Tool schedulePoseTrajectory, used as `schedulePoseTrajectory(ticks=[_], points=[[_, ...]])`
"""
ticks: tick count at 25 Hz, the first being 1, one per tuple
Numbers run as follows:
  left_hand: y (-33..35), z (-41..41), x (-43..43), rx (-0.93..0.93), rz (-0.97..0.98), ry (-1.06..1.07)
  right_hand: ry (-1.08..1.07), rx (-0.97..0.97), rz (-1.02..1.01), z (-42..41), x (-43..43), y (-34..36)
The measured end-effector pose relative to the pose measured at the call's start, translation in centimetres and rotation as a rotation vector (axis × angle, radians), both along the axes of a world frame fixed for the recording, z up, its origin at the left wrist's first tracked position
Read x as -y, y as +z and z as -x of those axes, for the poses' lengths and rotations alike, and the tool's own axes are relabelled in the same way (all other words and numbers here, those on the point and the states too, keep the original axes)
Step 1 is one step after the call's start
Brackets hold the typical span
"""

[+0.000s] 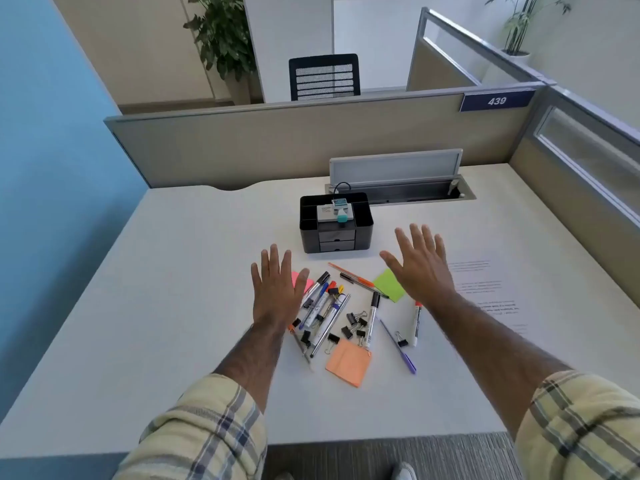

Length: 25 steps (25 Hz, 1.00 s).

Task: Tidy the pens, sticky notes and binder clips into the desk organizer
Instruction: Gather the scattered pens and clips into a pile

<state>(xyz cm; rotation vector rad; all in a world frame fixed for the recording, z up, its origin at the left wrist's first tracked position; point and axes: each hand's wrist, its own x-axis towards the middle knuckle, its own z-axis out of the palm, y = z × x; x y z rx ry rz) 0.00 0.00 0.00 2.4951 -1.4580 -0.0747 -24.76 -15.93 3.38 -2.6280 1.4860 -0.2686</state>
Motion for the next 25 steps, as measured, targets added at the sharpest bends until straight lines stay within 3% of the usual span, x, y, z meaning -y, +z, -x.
schedulePoseTrajectory(ticks=[8, 17, 25], points=[[-6.5, 4.1, -5.2, -0.07, -0.153, -0.016, 0.036, -0.096, -0.209, 2.5, -3.5, -7.0], [-10.1, 11.2, -8.9, -0.006, -0.107, -0.116, 0.082, -0.127, -0.242, 5.4, -5.8, -11.0], [-10.1, 12.6, -6.8, -0.048, -0.182, 0.163, 0.177, -0.129, -0.218, 4.5, -2.2, -11.1]])
